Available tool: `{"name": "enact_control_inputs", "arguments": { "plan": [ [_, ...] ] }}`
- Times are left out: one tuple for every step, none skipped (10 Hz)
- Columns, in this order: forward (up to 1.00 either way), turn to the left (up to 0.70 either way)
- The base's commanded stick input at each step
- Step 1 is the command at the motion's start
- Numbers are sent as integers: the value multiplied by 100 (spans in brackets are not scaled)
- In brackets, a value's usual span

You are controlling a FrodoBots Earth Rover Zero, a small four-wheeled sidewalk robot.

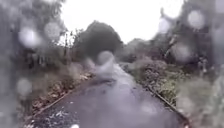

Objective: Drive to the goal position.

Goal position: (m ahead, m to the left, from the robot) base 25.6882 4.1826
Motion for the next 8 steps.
{"name": "enact_control_inputs", "arguments": {
  "plan": [
    [85,0],
    [85,0],
    [85,0],
    [85,0],
    [85,0],
    [85,0],
    [85,0],
    [85,0]
  ]
}}
